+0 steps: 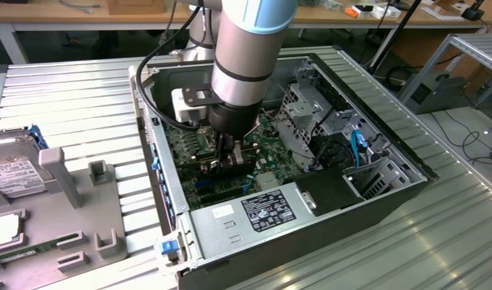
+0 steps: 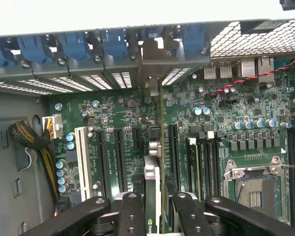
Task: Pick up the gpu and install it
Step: 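Insert the gpu into the slot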
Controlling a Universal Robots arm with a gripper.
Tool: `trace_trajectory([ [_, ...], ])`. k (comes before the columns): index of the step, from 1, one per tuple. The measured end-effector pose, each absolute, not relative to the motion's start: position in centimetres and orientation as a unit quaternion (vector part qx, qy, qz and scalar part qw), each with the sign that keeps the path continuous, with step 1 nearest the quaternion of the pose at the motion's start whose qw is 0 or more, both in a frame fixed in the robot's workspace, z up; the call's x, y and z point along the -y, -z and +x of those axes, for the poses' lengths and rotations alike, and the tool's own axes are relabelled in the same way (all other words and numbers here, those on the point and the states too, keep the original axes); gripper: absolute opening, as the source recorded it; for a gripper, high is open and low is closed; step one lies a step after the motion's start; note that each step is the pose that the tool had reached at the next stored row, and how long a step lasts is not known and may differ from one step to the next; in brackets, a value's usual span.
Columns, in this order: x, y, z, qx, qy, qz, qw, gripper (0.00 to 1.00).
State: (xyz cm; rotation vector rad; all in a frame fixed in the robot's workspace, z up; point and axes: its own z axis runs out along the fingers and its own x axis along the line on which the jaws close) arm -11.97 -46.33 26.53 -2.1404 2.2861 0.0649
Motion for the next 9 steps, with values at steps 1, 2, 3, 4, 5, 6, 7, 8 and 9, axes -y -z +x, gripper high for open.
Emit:
trace_trajectory([
  [1, 46.33, -26.55, -11.96, -0.727, -0.021, -0.686, 0.005, 0.27],
  [2, 46.33, -26.59, -11.96, -0.726, -0.021, -0.688, 0.004, 0.27],
  [3, 46.34, -26.6, -11.95, -0.726, -0.021, -0.688, 0.005, 0.27],
  [4, 46.34, -26.6, -11.94, -0.726, -0.021, -0.688, 0.004, 0.27],
  [5, 46.34, -26.6, -11.94, -0.726, -0.021, -0.688, 0.004, 0.27],
  [6, 46.33, -26.6, -11.93, -0.726, -0.021, -0.688, 0.004, 0.27],
  [7, 46.34, -26.6, -11.93, -0.726, -0.021, -0.688, 0.004, 0.27],
  [8, 46.33, -26.6, -11.93, -0.726, -0.021, -0.688, 0.004, 0.27],
  [9, 46.33, -26.6, -11.94, -0.726, -0.021, -0.688, 0.004, 0.27],
])
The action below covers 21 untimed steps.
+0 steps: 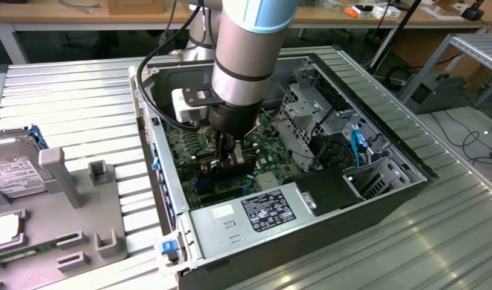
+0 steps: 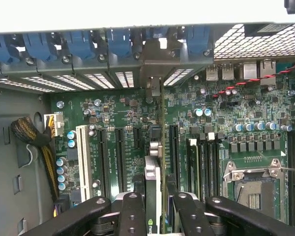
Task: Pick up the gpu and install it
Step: 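Insert the gpu into the slot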
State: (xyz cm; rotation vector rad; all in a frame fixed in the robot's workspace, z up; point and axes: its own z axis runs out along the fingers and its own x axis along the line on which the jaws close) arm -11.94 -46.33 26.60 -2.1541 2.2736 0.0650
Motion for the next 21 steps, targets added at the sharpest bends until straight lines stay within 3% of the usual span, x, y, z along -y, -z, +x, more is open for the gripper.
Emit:
trace_trajectory([
  [21, 46.33, -26.62, -11.94, -0.715, -0.021, -0.699, 0.004, 0.27],
])
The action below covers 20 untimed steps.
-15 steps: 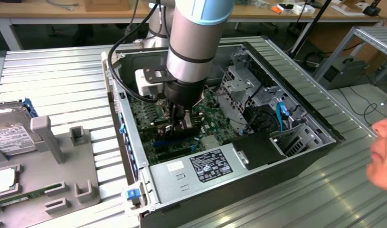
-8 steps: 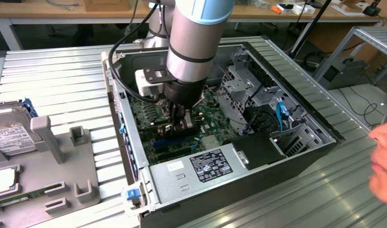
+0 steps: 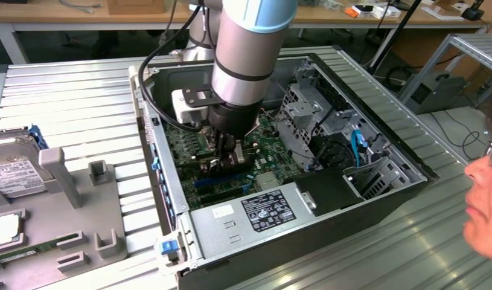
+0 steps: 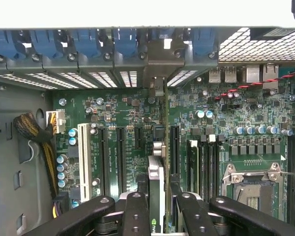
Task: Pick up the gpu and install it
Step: 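Insert the gpu into the slot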
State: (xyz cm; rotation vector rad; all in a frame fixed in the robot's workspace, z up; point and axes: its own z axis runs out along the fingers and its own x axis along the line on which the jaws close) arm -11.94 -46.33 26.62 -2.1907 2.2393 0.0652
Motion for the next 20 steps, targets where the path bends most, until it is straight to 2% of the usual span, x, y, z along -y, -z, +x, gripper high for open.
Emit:
trace_trajectory([
  [20, 46.33, -25.86, -11.93, -0.713, -0.021, -0.7, 0.004, 0.27],
])
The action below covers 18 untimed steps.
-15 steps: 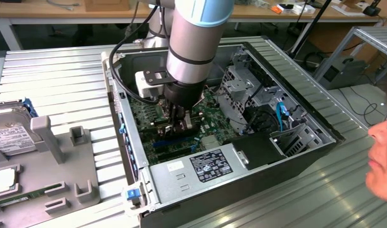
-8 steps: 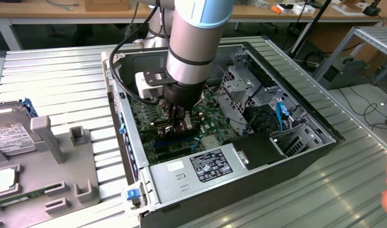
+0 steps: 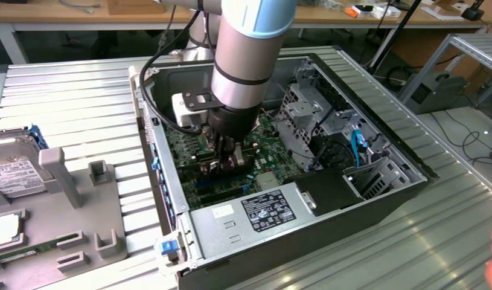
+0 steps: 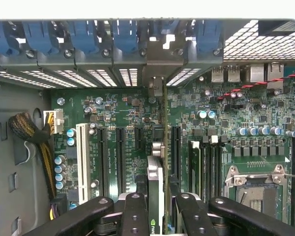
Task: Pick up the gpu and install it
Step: 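Insert the gpu into the slot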
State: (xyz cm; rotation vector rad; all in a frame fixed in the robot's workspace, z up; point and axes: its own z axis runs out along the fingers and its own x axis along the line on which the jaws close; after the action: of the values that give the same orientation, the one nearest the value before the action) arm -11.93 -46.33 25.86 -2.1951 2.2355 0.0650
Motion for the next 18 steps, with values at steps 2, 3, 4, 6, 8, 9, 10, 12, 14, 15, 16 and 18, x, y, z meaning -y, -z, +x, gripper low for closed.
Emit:
trace_trajectory([
  [2, 46.3, -25.7, -11.9, -0.713, -0.021, -0.7, 0.004, 0.27],
  [3, 46.3, -25.7, -11.9, -0.713, -0.021, -0.7, 0.004, 0.27],
  [4, 46.3, -25.7, -11.9, -0.713, -0.021, -0.7, 0.004, 0.27],
  [6, 46.3, -25.7, -11.9, -0.713, -0.021, -0.7, 0.004, 0.27],
  [8, 46.3, -25.6, -11.9, -0.713, -0.021, -0.7, 0.005, 0.34],
  [9, 46.3, -25.7, -11.9, -0.713, -0.021, -0.7, 0.004, 0.4],
  [10, 46.3, -25.7, -11.9, -0.713, -0.021, -0.7, 0.004, 0.4],
  [12, 46.3, -26.6, -11.9, -0.713, -0.021, -0.7, 0.004, 0.4],
  [14, 45.9, -28.2, -11.9, -0.713, -0.021, -0.7, 0.004, 0.4],
  [15, 45.7, -28.6, -11.9, -0.713, -0.021, -0.7, 0.004, 0.39],
  [16, 45.4, -29.1, -11.9, -0.713, -0.021, -0.7, 0.004, 0.32],
  [18, 44.3, -30.4, -11.9, -0.713, -0.021, -0.7, 0.004, 0.14],
])
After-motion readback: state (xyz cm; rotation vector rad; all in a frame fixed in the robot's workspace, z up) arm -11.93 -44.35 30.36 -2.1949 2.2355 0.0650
